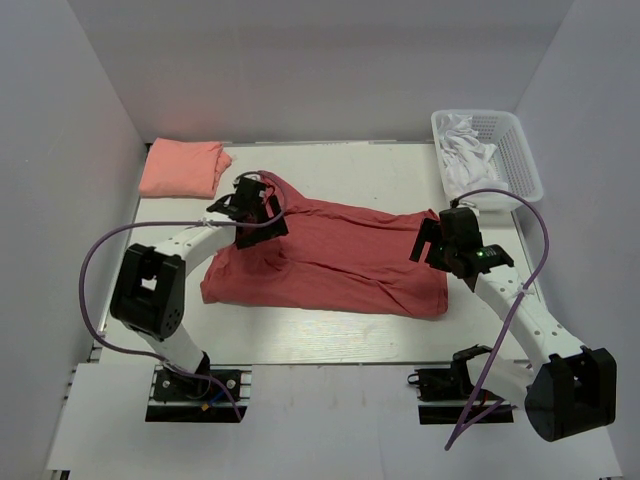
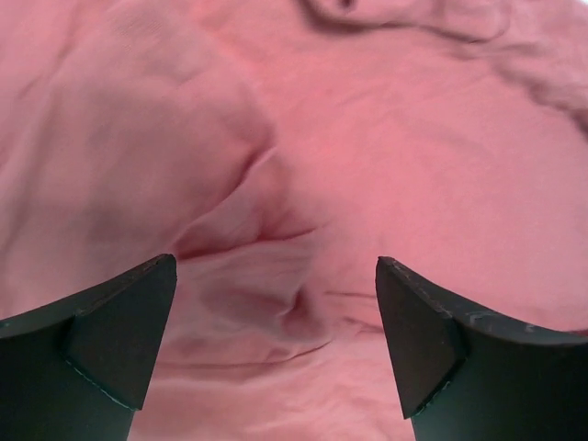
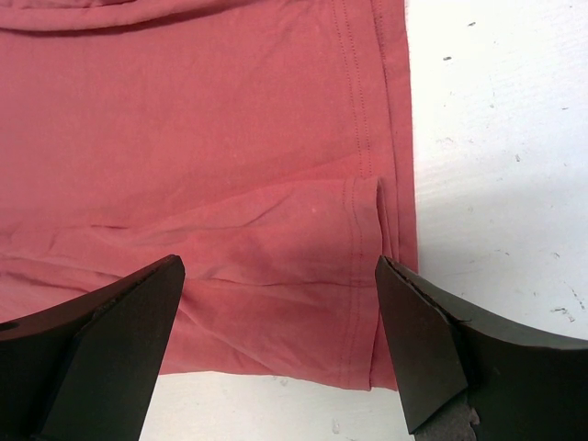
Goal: Fold and stack the t-shirts
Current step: Fold the flattened tshirt in 1/3 of the way
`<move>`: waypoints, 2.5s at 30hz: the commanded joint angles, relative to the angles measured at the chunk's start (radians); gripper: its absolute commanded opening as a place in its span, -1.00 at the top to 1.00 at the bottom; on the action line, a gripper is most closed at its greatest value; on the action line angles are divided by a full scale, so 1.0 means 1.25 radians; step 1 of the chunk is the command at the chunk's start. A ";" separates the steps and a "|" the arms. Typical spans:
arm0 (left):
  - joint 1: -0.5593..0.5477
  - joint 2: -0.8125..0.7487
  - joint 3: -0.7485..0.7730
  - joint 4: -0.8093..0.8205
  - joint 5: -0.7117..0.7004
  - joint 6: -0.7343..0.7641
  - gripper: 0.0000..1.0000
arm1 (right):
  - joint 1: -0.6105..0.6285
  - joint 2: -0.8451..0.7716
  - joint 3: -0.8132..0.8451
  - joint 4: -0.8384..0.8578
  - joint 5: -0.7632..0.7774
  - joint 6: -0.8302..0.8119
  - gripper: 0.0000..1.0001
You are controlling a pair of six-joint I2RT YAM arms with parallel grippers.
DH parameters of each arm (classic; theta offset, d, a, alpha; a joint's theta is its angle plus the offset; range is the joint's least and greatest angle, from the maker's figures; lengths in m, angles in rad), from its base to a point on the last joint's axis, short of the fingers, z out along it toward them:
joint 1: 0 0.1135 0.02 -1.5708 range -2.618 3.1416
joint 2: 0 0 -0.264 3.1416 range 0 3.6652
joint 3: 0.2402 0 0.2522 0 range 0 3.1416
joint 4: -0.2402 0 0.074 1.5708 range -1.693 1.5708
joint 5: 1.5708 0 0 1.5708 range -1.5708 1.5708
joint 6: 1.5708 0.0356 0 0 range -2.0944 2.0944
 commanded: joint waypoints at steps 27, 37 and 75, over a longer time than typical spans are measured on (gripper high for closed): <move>-0.001 0.043 0.019 0.015 0.051 0.001 0.32 | -0.006 -0.002 -0.004 0.005 0.039 -0.017 -0.81; -0.001 0.059 0.035 0.046 0.106 0.001 1.00 | -0.007 0.003 -0.012 0.009 0.046 -0.017 -0.81; -0.106 0.122 0.187 -0.028 -0.074 -0.007 -0.65 | -0.006 0.020 0.001 0.028 -0.005 -0.050 -0.81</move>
